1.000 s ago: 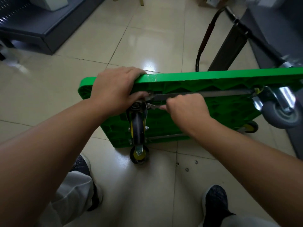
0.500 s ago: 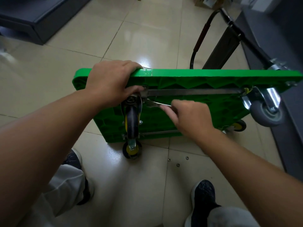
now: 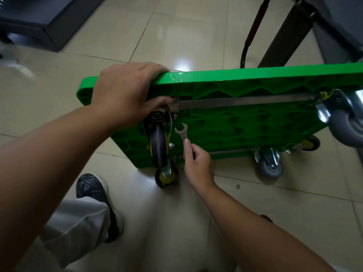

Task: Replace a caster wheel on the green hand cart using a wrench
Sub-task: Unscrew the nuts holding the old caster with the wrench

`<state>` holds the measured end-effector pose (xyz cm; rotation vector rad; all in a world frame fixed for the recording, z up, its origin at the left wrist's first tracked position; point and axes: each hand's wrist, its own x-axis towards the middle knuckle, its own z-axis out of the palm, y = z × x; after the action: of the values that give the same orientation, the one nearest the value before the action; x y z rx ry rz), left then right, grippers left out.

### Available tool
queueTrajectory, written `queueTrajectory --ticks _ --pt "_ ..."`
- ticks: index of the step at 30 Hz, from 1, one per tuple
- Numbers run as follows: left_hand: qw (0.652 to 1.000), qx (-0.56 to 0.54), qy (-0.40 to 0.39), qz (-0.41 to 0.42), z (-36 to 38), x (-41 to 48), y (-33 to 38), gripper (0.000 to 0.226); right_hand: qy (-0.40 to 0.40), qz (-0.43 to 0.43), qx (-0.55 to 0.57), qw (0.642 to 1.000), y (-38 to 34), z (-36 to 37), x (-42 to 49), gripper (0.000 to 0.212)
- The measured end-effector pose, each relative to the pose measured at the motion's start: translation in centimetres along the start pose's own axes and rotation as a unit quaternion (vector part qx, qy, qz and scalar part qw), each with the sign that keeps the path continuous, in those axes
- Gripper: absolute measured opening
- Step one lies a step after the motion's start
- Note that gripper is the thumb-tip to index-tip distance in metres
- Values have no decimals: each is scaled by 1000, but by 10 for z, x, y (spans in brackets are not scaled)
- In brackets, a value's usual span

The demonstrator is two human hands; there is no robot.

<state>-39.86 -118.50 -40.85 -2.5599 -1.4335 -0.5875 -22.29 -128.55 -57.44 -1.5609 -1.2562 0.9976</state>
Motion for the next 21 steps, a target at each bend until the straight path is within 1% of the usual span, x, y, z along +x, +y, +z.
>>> queueTrajectory --ticks 3,9,15,21 --pt "1000 0 -3 -1 0 0 0 58 -11 2 5 1000 6 8 9 51" --pt "1000 -7 -5 -1 -1 0 -2 57 -2 -7 0 1000 4 10 25 54" --pt "1000 -10 -6 -1 -1 0 -1 56 31 -30 -6 999 5 1 21 48" --pt "1000 -11 1 -2 -1 -1 -1 54 11 -54 -12 998 3 8 28 55"
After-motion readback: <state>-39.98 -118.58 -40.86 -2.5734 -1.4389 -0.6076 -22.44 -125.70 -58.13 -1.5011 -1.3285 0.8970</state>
